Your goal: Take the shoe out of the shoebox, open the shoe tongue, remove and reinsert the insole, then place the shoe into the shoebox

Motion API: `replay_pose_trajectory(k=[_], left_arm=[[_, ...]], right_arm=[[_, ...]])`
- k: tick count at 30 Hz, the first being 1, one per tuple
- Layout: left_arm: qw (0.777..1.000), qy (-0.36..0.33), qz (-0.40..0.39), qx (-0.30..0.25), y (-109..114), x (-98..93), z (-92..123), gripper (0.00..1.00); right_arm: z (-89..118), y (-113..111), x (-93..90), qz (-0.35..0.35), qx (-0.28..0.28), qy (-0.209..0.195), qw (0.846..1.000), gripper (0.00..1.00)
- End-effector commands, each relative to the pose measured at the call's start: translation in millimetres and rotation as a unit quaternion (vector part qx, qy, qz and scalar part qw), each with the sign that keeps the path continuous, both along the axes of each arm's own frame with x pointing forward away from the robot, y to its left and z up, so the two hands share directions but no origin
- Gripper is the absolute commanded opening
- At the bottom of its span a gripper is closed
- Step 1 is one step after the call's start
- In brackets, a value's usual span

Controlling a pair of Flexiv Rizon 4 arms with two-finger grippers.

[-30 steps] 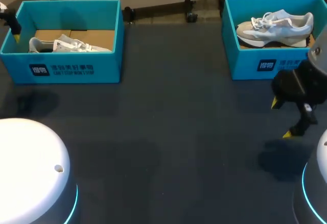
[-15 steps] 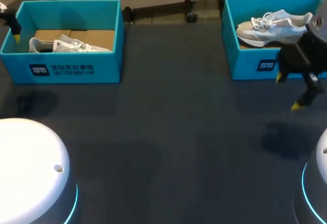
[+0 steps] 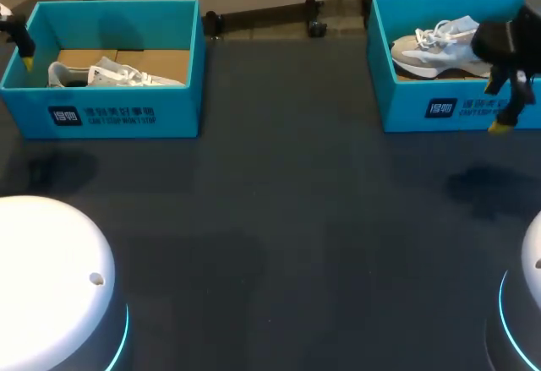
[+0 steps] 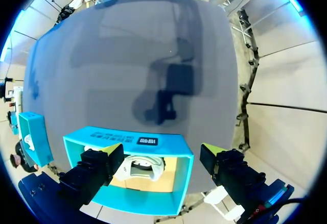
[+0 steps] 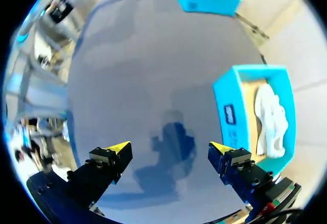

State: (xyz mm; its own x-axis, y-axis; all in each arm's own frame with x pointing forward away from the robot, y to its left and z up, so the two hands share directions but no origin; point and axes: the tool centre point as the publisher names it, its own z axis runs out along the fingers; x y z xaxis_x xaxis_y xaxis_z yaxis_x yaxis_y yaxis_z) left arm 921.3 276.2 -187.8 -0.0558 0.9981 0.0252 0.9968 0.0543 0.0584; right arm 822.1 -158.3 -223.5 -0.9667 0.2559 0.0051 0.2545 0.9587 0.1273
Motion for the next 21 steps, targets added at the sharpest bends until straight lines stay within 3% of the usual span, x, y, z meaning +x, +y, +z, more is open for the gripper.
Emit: replay_pose_trajectory(k=[1,3,17,21], left_arm=[[1.000,-0.001,0.000,0.001,0.2,-0.7,0.1,1.00],[1.000,-0.001,0.000,0.001,0.2,-0.7,0.1,1.00],[1.000,-0.001,0.000,0.001,0.2,-0.7,0.1,1.00],[1.000,-0.001,0.000,0.001,0.2,-0.7,0.1,1.00]], right_arm=[[-1.9,-19.3,31.7,-0.197,0.046,0.019,0.979,1.00],[-1.2,-27.3,38.7,-0.225,0.081,-0.008,0.971,1.00],[-1.2,-27.3,38.7,-0.225,0.081,-0.008,0.971,1.00],[0.1,-39.8,81.3,-0.321,-0.016,-0.064,0.945,1.00]])
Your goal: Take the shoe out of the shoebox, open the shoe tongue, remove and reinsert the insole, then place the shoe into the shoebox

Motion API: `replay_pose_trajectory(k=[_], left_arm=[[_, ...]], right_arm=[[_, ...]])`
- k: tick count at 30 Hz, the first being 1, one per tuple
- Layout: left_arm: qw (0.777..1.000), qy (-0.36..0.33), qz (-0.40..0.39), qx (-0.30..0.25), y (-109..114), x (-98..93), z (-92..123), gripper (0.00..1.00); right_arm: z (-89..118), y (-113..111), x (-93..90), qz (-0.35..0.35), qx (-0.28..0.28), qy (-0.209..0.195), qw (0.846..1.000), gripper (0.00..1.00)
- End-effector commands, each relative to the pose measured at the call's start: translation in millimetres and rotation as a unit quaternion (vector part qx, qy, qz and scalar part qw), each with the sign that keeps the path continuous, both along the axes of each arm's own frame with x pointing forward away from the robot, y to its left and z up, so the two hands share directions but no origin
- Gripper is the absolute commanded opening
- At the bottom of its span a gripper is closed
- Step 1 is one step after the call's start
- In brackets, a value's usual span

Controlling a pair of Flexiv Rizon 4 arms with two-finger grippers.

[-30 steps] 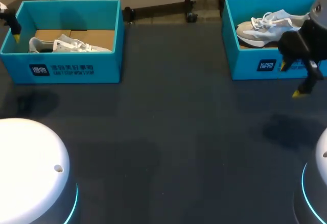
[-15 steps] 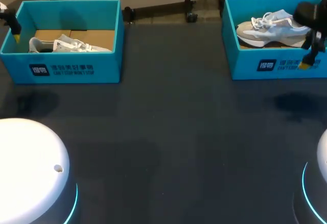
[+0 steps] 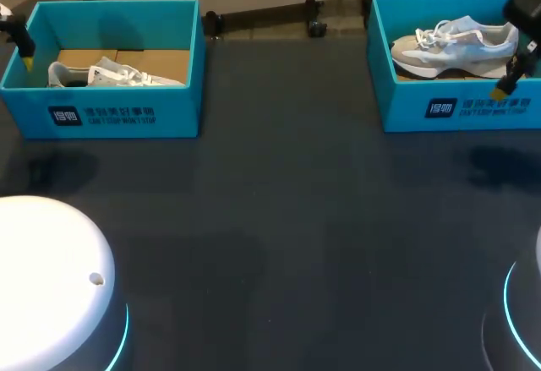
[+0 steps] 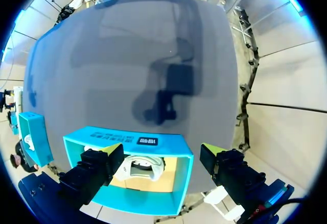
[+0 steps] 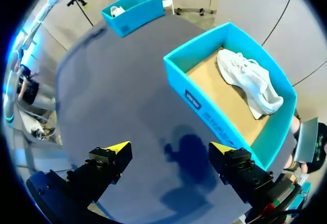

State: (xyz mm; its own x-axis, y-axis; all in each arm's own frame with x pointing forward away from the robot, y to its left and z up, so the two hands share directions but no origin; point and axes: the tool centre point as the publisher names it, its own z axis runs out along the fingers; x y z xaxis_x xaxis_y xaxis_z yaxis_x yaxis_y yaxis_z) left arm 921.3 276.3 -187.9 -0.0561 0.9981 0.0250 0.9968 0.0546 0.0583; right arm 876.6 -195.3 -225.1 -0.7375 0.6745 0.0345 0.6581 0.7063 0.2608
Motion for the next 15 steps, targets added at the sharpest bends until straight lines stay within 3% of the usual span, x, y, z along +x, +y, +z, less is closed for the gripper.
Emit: replay_pose_trajectory(k=[1,4,5,6,11,15], left_arm=[[1.000,-0.001,0.000,0.001,0.1,-0.6,0.2,1.00],[1.000,-0.001,0.000,0.001,0.1,-0.6,0.2,1.00],[1.000,-0.001,0.000,0.001,0.1,-0.6,0.2,1.00],[1.000,-0.001,0.000,0.001,0.1,-0.6,0.2,1.00],[1.000,-0.001,0.000,0.001,0.1,-0.6,0.2,1.00],[1.000,-0.001,0.000,0.001,0.1,-0.6,0.2,1.00]], right_arm=[[1.7,-5.7,36.3,-0.102,-0.111,-0.021,0.988,1.00],[-0.3,-21.8,66.6,-0.135,-0.151,-0.025,0.979,1.00],[-0.3,-21.8,66.6,-0.135,-0.151,-0.025,0.979,1.00],[-0.7,-36.3,85.4,-0.160,-0.136,-0.015,0.977,1.00],[4.7,-72.8,130.2,-0.239,-0.157,0.009,0.958,1.00],[6.6,-79.5,136.1,-0.260,-0.136,0.016,0.956,1.00]])
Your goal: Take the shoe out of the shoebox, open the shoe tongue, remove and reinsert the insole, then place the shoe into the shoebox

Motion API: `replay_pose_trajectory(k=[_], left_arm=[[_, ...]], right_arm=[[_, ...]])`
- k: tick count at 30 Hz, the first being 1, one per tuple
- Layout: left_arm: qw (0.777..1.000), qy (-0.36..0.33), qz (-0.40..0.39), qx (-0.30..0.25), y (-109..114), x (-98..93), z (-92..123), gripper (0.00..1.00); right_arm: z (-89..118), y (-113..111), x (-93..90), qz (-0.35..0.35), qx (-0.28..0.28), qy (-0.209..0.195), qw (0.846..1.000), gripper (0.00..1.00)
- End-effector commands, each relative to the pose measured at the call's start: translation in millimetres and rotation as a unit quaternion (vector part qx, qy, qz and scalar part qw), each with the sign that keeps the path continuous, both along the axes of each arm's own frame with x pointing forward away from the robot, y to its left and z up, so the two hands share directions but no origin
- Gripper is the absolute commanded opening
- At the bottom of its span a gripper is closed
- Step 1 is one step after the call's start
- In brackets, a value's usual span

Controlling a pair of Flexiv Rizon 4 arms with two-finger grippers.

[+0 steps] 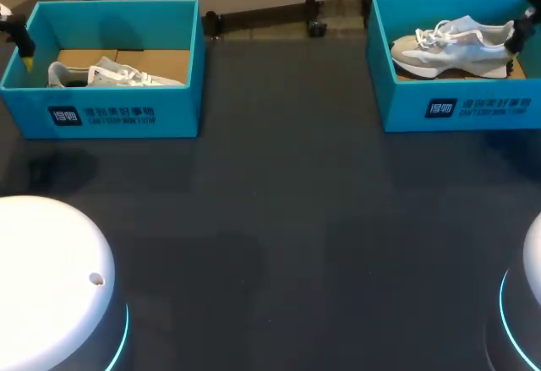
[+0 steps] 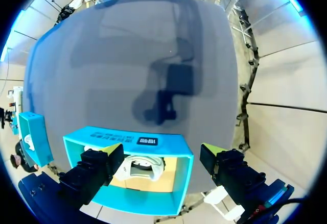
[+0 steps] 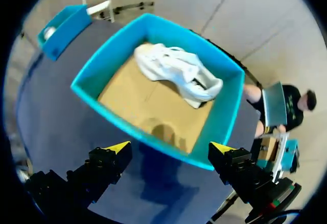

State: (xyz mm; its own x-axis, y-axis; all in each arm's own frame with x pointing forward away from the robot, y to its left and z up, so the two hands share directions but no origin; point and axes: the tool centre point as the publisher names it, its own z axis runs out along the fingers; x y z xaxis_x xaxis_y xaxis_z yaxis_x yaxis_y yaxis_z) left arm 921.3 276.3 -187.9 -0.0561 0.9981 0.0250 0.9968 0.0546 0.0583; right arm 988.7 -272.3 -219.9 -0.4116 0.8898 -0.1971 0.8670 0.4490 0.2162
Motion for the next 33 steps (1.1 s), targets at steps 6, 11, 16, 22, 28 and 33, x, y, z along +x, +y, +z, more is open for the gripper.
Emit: replay_pose_trajectory(k=[6,11,16,22,28,33], left_arm=[[1.000,-0.001,0.000,0.001,0.1,-0.6,0.2,1.00],[1.000,-0.001,0.000,0.001,0.1,-0.6,0.2,1.00],[1.000,-0.001,0.000,0.001,0.1,-0.6,0.2,1.00],[1.000,-0.001,0.000,0.001,0.1,-0.6,0.2,1.00],[1.000,-0.001,0.000,0.001,0.1,-0.6,0.2,1.00],[1.000,-0.001,0.000,0.001,0.1,-0.6,0.2,1.00]], right_arm=[[1.4,-2.4,23.9,-0.073,-0.014,0.064,0.995,1.00],[1.4,-2.4,23.9,-0.073,-0.014,0.064,0.995,1.00],[11.6,-7.5,72.0,-0.118,-0.067,0.013,0.991,1.00],[3.7,-20.1,123.1,-0.166,-0.050,0.000,0.985,1.00],[-13.9,-22.8,156.0,-0.188,-0.049,0.006,0.981,1.00],[-27.0,-22.2,170.5,-0.202,-0.070,0.001,0.977,1.00]])
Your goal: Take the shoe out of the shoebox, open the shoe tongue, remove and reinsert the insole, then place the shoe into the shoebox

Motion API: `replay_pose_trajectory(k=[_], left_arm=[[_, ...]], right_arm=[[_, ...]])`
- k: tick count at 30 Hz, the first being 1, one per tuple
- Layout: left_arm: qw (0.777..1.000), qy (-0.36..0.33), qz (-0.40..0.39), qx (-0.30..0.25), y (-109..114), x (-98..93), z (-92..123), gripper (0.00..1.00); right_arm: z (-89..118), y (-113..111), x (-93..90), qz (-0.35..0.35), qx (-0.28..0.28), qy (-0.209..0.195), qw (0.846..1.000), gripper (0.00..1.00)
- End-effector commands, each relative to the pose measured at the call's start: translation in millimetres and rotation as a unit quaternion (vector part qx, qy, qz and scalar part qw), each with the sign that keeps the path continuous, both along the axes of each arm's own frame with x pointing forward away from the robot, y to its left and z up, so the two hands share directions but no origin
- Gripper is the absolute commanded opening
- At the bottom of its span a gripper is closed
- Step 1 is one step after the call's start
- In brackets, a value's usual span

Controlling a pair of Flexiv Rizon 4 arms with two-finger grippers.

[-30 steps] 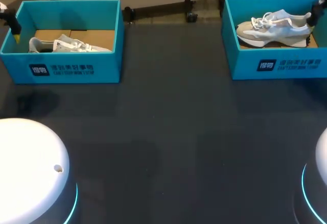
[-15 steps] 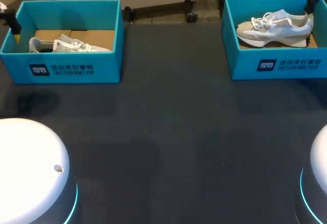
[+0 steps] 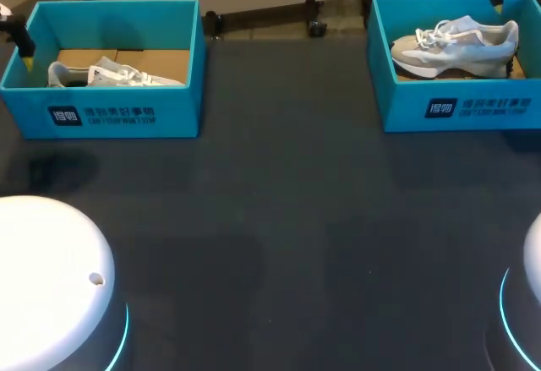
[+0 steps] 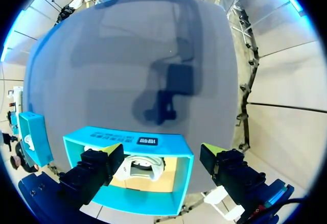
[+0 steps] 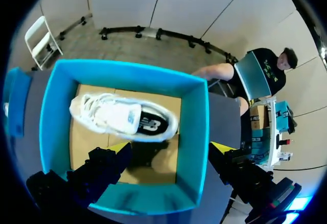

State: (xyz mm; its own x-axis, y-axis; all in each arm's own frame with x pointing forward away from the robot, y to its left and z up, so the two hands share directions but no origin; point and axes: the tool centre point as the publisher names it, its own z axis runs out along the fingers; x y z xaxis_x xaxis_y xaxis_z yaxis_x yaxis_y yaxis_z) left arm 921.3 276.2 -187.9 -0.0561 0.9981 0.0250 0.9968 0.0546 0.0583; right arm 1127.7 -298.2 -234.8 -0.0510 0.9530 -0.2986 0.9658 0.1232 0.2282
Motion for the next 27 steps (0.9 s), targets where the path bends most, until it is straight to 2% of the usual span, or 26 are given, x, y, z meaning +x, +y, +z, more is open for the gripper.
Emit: replay_pose_trajectory(k=[1,5,16,20,22,27], left_arm=[[1.000,-0.001,0.000,0.001,0.2,-0.7,0.3,1.00],[1.000,-0.001,0.000,0.001,0.2,-0.7,0.3,1.00],[1.000,-0.001,0.000,0.001,0.2,-0.7,0.3,1.00],[1.000,-0.001,0.000,0.001,0.2,-0.7,0.3,1.00],[1.000,-0.001,0.000,0.001,0.2,-0.7,0.3,1.00],[1.000,-0.001,0.000,0.001,0.2,-0.7,0.3,1.00]], right_arm=[[-13.7,3.2,32.7,-0.019,-0.012,0.026,0.999,1.00],[-25.1,-1.9,38.2,-0.041,-0.008,0.031,0.999,1.00],[-48.9,-18.2,33.8,-0.072,0.004,0.047,0.996,1.00],[-59.3,-19.9,34.2,-0.075,0.004,0.052,0.996,0.87],[-65.6,-22.5,35.3,-0.078,0.006,0.058,0.995,0.85],[-74.9,-27.2,37.6,-0.083,0.007,0.065,0.994,0.87]])
